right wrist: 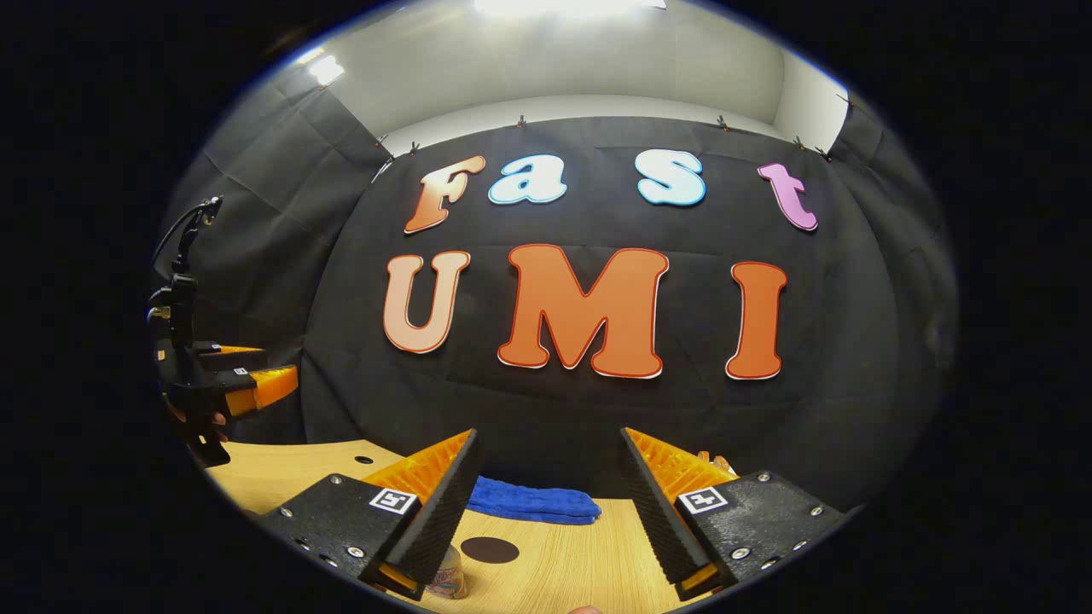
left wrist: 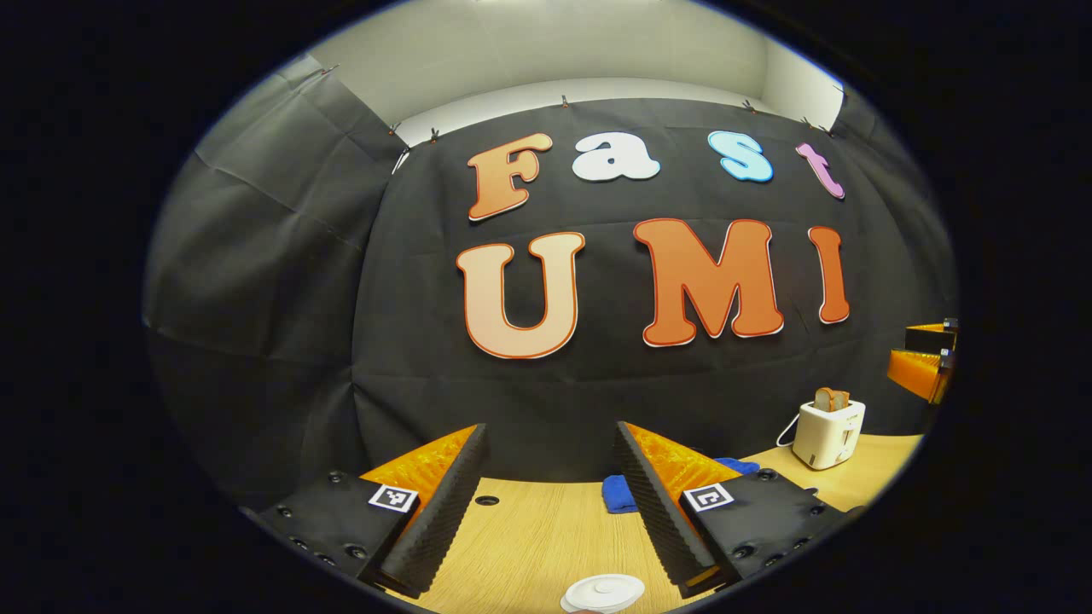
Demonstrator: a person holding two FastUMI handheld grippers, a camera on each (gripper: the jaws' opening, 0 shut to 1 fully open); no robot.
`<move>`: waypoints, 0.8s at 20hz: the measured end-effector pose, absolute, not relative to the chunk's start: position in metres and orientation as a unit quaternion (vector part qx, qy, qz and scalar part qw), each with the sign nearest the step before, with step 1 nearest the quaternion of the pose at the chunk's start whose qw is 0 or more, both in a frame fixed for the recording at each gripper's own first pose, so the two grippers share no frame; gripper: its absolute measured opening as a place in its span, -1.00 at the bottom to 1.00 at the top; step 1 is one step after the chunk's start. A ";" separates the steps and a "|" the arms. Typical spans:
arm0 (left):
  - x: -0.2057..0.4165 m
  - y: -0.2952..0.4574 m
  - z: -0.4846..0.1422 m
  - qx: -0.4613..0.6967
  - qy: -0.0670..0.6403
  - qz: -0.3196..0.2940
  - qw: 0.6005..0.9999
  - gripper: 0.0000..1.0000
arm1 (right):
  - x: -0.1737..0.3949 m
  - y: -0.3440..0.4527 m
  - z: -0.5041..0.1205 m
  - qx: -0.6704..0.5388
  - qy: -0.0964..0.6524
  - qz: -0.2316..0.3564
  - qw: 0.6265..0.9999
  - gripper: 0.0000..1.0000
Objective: Open the teacup lid with one hand, grasp the water bottle and pour water into the teacup with the other hand; after pouring, place the water bottle on the coaster and then close the teacup lid.
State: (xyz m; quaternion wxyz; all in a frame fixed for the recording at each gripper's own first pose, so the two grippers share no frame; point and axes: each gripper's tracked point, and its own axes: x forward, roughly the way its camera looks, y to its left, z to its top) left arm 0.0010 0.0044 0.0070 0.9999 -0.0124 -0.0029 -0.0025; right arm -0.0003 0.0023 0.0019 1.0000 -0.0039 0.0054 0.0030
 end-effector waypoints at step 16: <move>-0.001 -0.011 -0.033 -0.016 0.052 -0.045 0.997 0.98 | -0.007 0.040 -0.048 0.023 0.063 0.063 0.996 0.95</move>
